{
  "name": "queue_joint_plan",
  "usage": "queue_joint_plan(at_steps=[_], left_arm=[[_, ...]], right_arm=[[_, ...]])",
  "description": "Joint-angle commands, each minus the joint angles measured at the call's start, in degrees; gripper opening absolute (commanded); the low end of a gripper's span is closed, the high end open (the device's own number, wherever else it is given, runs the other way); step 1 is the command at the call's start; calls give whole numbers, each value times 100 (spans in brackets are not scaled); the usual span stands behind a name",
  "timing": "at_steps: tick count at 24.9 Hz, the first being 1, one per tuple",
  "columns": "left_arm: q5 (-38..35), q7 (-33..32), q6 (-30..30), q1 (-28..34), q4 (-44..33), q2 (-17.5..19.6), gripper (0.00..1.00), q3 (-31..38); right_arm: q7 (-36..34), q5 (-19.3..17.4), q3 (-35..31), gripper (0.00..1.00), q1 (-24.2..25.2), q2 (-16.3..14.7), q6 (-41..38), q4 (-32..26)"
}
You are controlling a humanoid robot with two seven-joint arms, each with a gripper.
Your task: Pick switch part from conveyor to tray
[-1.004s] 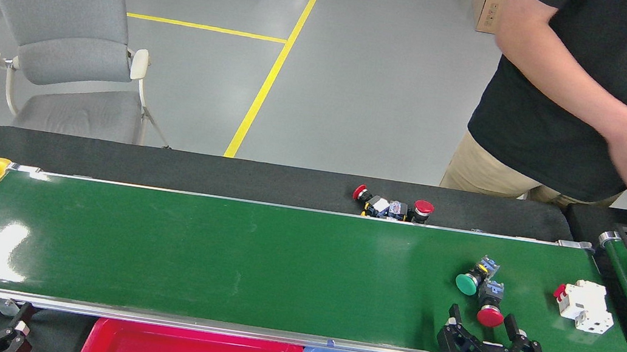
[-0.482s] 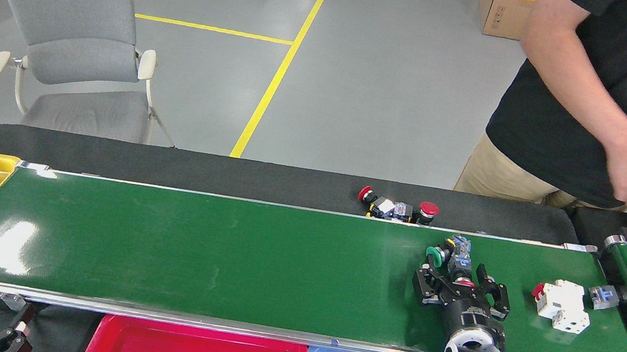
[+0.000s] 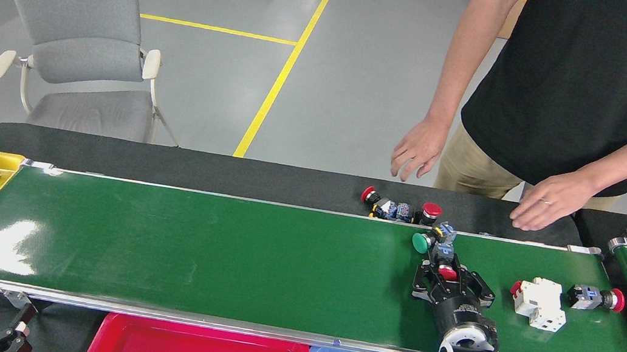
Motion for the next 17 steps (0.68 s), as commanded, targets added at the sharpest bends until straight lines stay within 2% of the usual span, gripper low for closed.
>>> queue_joint_plan(at_steps=[1, 3, 5, 6, 7, 8, 9, 12, 17], left_arm=[[-8, 22, -2, -15, -39, 78, 100, 51], [-8, 22, -2, -15, -39, 113, 100, 51], [1, 22, -10, -15, -48, 157, 100, 43], [1, 22, -10, -15, -48, 157, 100, 34], [1, 31, -10, -15, -48, 157, 100, 25], [1, 31, -10, -15, -39, 157, 100, 8], [1, 31, -10, -15, -39, 166, 100, 8], [1, 22, -10, -41, -39, 193, 100, 8], [1, 22, -19, -50, -57, 193, 100, -1]], right_arm=[[-55, 11, 317, 2, 269, -33, -449, -610], [-55, 28, 695, 2, 691, -50, -950, -1208], [-55, 81, 1169, 2, 937, -129, -1565, -1550], [-55, 90, 1459, 5, 929, -129, -1820, -1577], [-55, 90, 1688, 15, 920, -120, -1934, -1568], [-47, 134, 1969, 49, 902, -94, -1970, -1550], [-47, 257, 2250, 100, 876, -59, -1961, -1515], [-55, 318, 2532, 100, 797, 126, -2013, -1322], [-55, 301, 2479, 100, 691, 293, -1987, -1295]])
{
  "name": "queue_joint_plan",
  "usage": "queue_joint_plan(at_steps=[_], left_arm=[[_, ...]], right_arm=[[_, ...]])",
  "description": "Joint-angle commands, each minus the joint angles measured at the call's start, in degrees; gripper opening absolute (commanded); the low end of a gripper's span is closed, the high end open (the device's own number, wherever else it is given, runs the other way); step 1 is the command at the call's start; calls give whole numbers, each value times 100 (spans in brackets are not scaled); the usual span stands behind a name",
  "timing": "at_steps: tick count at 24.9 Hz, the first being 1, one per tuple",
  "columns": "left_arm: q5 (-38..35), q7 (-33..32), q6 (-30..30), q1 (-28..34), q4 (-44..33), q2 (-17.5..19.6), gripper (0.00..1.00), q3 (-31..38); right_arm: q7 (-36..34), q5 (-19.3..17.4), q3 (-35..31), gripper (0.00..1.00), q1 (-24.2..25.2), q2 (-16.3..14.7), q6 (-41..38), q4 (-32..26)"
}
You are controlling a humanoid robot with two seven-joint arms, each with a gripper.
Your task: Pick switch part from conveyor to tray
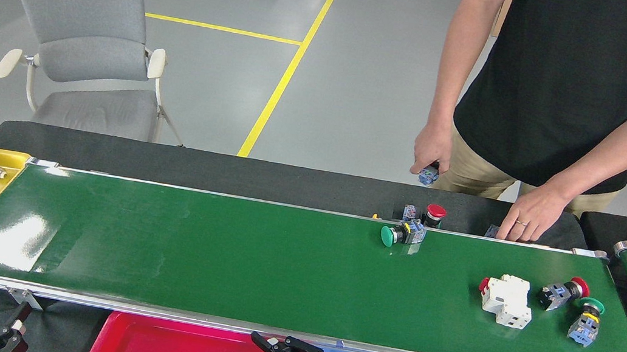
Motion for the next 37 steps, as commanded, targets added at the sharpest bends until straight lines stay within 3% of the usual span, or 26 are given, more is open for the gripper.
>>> queue_joint_plan(at_steps=[1, 3, 6, 9, 11, 14, 18, 23, 27, 35, 37], left_arm=[[1, 29, -14, -45, -65, 73, 100, 19], [1, 29, -5, -19, -65, 56, 100, 28], [1, 29, -5, -1, -57, 47, 100, 28], [1, 29, -5, 7, -48, 47, 100, 46], [1, 29, -5, 16, -57, 47, 100, 46], [1, 29, -5, 16, -57, 56, 100, 46], [10, 29, -5, 16, -83, 47, 100, 19], [1, 29, -5, 16, -57, 65, 100, 46], [1, 29, -5, 7, -48, 65, 100, 46], [1, 29, -5, -10, -65, 65, 100, 19], [1, 29, -5, -10, -57, 73, 100, 19]], right_arm=[[-57, -43, -95, 100, -63, 59, 26, -176], [-75, -69, -640, 100, 113, 15, 193, -501], [-277, -78, -2082, 100, 1194, 59, 738, -1028], [-971, -95, -3320, 100, 2151, 51, 905, -1318], [-1244, -130, -3857, 100, 2512, 51, 905, -1397], [-1217, -306, -4209, 100, 2583, 59, 967, -1397], [-980, -236, -4112, 100, 2249, 24, 1441, -1388], [-329, 195, -3391, 100, 1554, 68, 1898, -1081], [-180, 247, -2846, 100, 781, 15, 2698, -457], [-171, 256, -2266, 100, -362, 165, 3094, 765], [-180, 256, -2073, 91, -652, 244, 3357, 1178]])
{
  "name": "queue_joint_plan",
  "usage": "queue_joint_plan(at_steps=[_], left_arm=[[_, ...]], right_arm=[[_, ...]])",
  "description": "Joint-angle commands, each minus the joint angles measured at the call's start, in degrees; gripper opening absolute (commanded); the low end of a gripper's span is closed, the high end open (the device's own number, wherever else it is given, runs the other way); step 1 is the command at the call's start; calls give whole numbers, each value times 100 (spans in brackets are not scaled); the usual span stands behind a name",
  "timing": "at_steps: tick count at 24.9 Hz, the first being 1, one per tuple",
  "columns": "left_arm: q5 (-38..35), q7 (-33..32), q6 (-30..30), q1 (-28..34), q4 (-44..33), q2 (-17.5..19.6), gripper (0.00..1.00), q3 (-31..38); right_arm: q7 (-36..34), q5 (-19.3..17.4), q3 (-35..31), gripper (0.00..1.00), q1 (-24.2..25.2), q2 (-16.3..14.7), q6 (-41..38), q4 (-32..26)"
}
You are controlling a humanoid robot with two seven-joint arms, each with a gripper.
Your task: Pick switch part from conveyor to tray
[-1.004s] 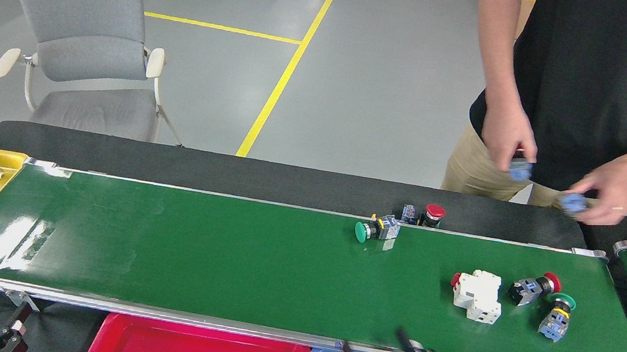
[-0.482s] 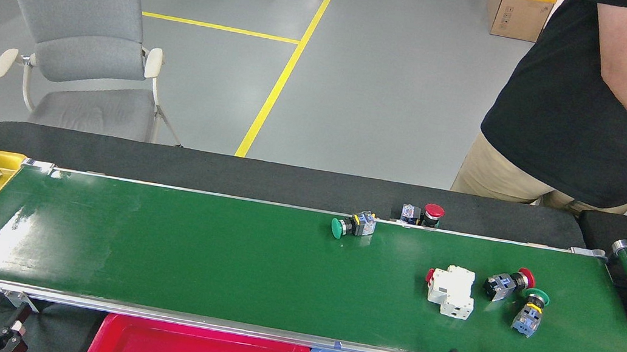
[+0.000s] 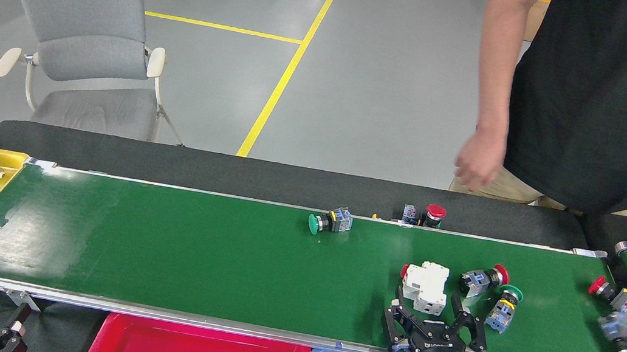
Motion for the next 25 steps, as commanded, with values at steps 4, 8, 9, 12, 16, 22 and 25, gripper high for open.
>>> queue_joint_plan(at_steps=[4, 8, 9, 12, 16, 22, 25], left_arm=[[-8, 34, -2, -28, -55, 74, 100, 16], [1, 34, -2, -45, -73, 65, 100, 16], [1, 34, -2, -45, -73, 65, 100, 16], [1, 34, -2, -45, -64, 65, 100, 25], [1, 34, -2, -1, -90, 65, 100, 16], [1, 34, -2, -19, -73, 65, 100, 16], [1, 34, -2, -10, -55, 65, 100, 16]], right_arm=[[-24, -42, 257, 26, -274, -35, 199, 229], [-68, -42, 292, 7, -142, -131, -329, -17], [-77, -42, 292, 6, 25, -158, -557, -263], [-86, -42, 283, 8, 1070, -544, -1128, -1624], [-393, -50, 275, 34, 2459, -922, -1735, -2653], [-868, -59, 204, 100, 2714, -966, -2007, -2636], [-842, -77, -33, 100, 2688, -588, -1832, -2636]])
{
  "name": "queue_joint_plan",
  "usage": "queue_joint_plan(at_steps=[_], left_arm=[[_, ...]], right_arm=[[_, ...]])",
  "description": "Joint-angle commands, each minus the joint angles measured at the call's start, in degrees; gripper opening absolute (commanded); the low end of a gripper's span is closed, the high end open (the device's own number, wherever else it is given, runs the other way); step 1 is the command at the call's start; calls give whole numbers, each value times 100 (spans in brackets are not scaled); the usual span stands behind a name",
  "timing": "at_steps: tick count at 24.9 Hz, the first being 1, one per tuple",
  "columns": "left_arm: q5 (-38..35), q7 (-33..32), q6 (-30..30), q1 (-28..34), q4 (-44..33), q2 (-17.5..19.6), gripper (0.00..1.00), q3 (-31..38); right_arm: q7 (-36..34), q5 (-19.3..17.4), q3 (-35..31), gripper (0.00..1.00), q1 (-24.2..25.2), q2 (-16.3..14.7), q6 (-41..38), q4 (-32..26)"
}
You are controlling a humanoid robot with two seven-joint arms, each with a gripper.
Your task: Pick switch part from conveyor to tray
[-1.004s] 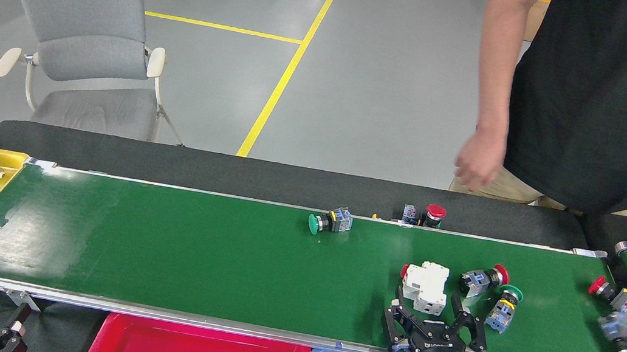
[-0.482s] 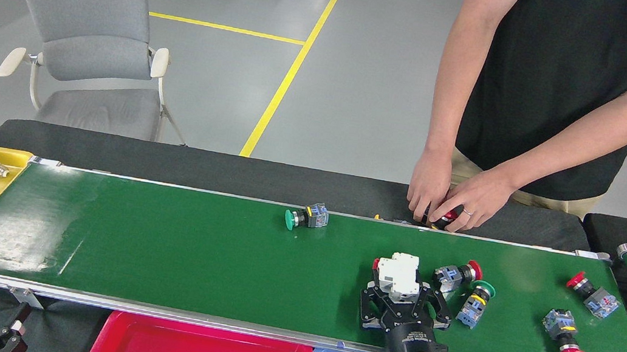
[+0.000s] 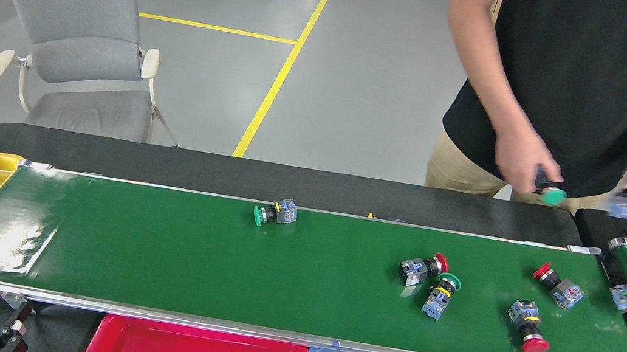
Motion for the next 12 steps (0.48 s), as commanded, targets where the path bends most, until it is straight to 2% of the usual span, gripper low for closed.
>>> queue_joint_plan(at_steps=[1, 5, 8, 10, 12], left_arm=[[1, 35, -1, -10, -43, 65, 100, 18], [10, 35, -1, -18, -87, 56, 100, 18], [1, 35, -1, -18, -104, 21, 100, 9], [1, 35, -1, -18, -96, 30, 100, 9], [1, 35, -1, -18, -78, 39, 100, 9]], right_arm=[[-41, -20, -162, 100, -28, 162, 199, -88], [-50, -20, -215, 100, 77, 197, 911, -88], [-41, -55, -408, 100, 192, 92, 1333, -88], [-41, -222, -821, 100, 209, 48, 1307, -79], [-41, -451, -944, 100, 200, -5, 1272, -79]])
